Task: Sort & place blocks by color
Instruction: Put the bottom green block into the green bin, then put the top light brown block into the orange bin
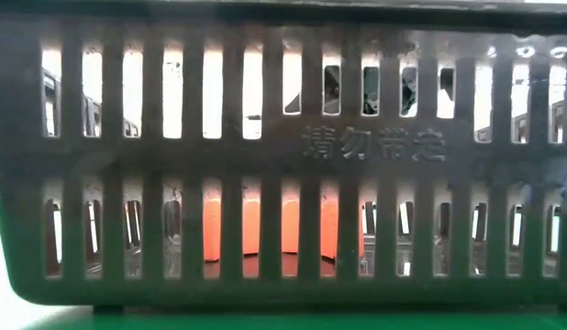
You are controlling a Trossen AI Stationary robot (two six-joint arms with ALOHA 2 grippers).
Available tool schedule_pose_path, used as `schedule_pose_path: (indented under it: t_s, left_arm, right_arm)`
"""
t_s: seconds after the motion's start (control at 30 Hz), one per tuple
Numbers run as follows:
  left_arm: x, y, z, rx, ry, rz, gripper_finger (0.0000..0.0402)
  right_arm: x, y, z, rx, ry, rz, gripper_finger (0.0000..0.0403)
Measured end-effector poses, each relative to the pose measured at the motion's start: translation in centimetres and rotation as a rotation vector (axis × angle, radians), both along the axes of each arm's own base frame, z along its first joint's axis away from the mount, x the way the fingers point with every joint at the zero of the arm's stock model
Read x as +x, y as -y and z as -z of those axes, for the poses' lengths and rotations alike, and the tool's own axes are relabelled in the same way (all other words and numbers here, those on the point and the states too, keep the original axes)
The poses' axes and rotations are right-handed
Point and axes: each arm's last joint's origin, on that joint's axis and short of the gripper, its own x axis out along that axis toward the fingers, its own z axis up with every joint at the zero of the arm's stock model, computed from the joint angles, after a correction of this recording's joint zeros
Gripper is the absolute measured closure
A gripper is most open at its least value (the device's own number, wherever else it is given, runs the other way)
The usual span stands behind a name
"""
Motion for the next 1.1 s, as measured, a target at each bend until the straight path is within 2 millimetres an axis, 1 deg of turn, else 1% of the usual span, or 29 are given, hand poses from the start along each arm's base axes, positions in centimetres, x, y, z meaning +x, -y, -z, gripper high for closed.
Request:
schedule_pose_path:
  t_s: [0.07,0.13,0.23,0.33,0.43,0.5,0.57,0.6,0.67,0.77,0.87,1.0,1.1]
  left_arm:
    - [-0.1,-0.3,0.3,0.039,-0.028,-0.027,0.0274]
    - [-0.1,-0.4,0.2,0.047,-0.01,-0.029,0.0274]
    - [-0.2,-0.7,-0.9,0.036,0.05,-0.045,0.0274]
    - [-0.6,-1.4,-2.2,0.079,0.069,-0.05,0.0274]
    - [-1.2,-2.3,-2.9,0.154,0.003,-0.058,0.0274]
    - [-1.8,-2.8,-2.5,0.211,-0.078,-0.056,0.0274]
    - [-2.2,-2.9,-2.1,0.232,-0.157,-0.042,0.0274]
    - [-2.3,-2.9,-1.9,0.241,-0.192,-0.04,0.027]
    - [-2.5,-2.9,-1.6,0.253,-0.23,-0.038,0.0247]
    - [-2.5,-2.9,-1.6,0.255,-0.232,-0.04,0.0204]
    - [-2.5,-2.9,-1.6,0.254,-0.231,-0.039,0.0177]
    - [-2.4,-2.8,-1.7,0.243,-0.216,-0.043,0.0162]
    - [-2.1,-2.8,-1.8,0.272,-0.121,-0.067,0.016]
  right_arm:
    - [0.1,0.5,0.0,0.001,0.0,0.016,0.011]
    - [0.2,1.0,0.0,0.0,-0.001,0.031,0.011]
    - [0.2,1.6,0.1,-0.001,-0.014,0.046,0.011]
    - [0.2,2.0,0.2,-0.005,-0.024,0.058,0.011]
    - [0.1,2.4,0.4,-0.02,-0.051,0.064,0.011]
    - [0.0,2.7,0.7,-0.026,-0.081,0.07,0.011]
    - [-0.1,3.0,0.9,-0.029,-0.11,0.077,0.011]
    - [-0.2,3.0,1.1,-0.032,-0.127,0.08,0.011]
    - [-0.3,3.3,1.3,-0.035,-0.151,0.088,0.011]
    - [-0.4,3.6,1.4,-0.037,-0.166,0.099,0.011]
    - [-0.4,3.9,1.4,-0.037,-0.171,0.106,0.011]
    - [-0.4,3.9,1.5,-0.039,-0.177,0.107,0.011]
    - [-0.5,3.9,1.5,-0.041,-0.18,0.106,0.011]
